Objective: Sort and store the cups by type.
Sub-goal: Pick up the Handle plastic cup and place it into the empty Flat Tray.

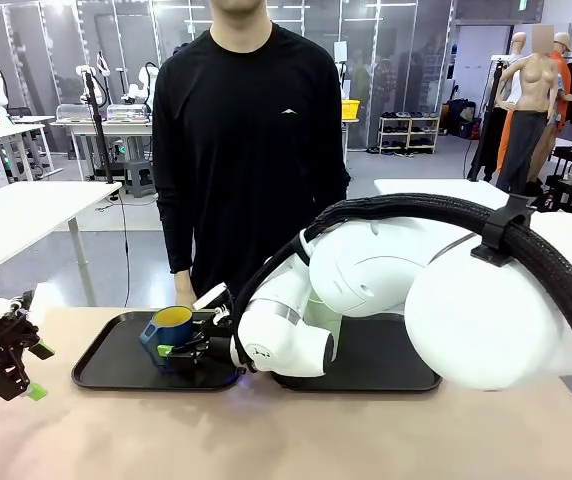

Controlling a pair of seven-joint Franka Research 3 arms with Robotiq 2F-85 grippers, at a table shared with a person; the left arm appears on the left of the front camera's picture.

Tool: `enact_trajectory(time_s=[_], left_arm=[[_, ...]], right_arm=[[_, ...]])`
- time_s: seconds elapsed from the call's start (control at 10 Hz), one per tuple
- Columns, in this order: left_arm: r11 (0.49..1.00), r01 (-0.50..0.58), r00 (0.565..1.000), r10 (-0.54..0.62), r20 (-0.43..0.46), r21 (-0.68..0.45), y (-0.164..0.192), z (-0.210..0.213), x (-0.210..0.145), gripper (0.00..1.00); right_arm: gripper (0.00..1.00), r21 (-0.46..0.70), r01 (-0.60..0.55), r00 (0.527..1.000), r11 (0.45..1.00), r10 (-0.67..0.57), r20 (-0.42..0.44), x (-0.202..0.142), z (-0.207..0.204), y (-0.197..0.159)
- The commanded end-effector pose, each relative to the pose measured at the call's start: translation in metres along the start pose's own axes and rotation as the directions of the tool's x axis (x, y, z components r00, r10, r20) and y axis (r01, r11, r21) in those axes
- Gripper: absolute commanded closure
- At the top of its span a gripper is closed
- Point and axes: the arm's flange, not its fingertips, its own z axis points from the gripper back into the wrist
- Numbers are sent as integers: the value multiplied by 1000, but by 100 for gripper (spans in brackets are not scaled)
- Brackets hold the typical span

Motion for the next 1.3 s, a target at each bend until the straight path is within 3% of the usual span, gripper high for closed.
enact_trajectory(time_s=[0.0,0.7,1.2], left_arm=[[1000,-3,1000,3,-18,9,0,-2,0,0],[1000,-3,1000,3,-18,9,0,-2,0,0],[1000,-3,1000,3,-18,9,0,-2,0,0]], right_arm=[[0,-51,-8,1000,999,8,-1,-23,19,56],[0,-67,21,1000,998,-21,-6,-27,59,75],[0,-49,20,997,999,-23,-75,-25,107,86]])
